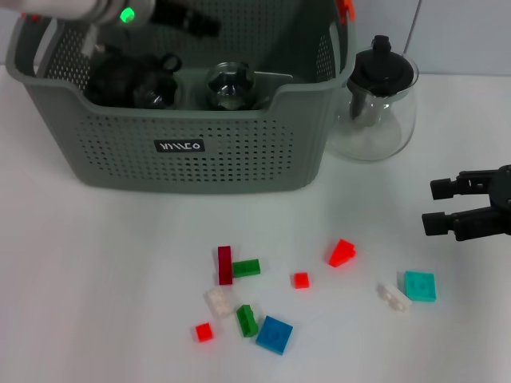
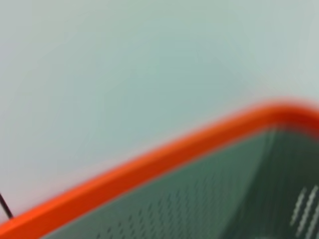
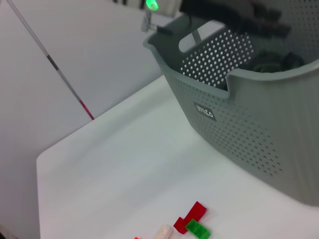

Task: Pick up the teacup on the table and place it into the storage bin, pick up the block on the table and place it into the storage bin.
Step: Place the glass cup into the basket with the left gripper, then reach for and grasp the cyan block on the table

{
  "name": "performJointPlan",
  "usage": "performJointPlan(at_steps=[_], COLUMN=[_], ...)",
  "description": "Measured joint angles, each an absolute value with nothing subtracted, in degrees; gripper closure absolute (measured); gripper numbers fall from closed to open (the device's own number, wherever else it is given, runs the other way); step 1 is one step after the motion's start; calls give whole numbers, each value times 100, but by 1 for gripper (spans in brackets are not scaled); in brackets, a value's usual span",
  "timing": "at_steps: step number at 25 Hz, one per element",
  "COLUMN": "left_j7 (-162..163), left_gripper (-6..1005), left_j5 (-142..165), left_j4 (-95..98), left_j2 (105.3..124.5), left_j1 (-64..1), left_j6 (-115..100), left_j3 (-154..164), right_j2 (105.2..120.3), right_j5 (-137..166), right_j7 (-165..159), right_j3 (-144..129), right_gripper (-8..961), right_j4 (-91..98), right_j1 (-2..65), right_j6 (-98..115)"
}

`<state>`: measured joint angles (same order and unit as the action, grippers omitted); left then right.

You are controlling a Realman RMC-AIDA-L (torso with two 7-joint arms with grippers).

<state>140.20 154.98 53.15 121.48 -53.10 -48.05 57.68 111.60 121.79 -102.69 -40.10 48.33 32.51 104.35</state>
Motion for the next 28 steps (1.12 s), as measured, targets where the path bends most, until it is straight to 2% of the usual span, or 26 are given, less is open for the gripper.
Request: performJointPlan(at_steps=[2, 10, 14, 18, 21, 24, 28], left_j7=[13988, 12296, 11297, 10414, 9748, 9140, 8351], left_gripper=[431, 248, 232, 217, 205, 194, 171], left_j5=[14884, 11370, 10737, 10683, 10707, 10777, 10977], left_j4=[5955, 7065, 6968, 6854, 6550, 6032, 5574], left_j2=[12152, 12074, 12071, 12310, 12446, 12455, 12475], left_j1=[-5052, -4131, -3835, -3324, -2968, -2798, -2559], left_j6=[-5247, -8151, -10282, -11280, -11258, -11240, -11120], left_j3=[5558, 4267, 3782, 3882, 3997, 3973, 4049], right_j2=[11147, 11019, 10938, 10897, 10908, 10965, 11135], right_j5=[12167, 12199, 12333, 12703, 13082, 13604, 14364], right_j7=[-10228, -10142, -10030, -9990, -9996, -10096, -10313], right_j3=[-4001, -4019, -4049, -4057, -4060, -4092, -4211], right_gripper=[22, 22, 23, 23, 23, 23, 23], right_j4=[4833, 4833, 4863, 4992, 5150, 5364, 5701], right_j1=[3252, 3275, 3286, 3356, 3461, 3606, 3906], right_j6=[10448, 10522, 10716, 10863, 10872, 10892, 10928])
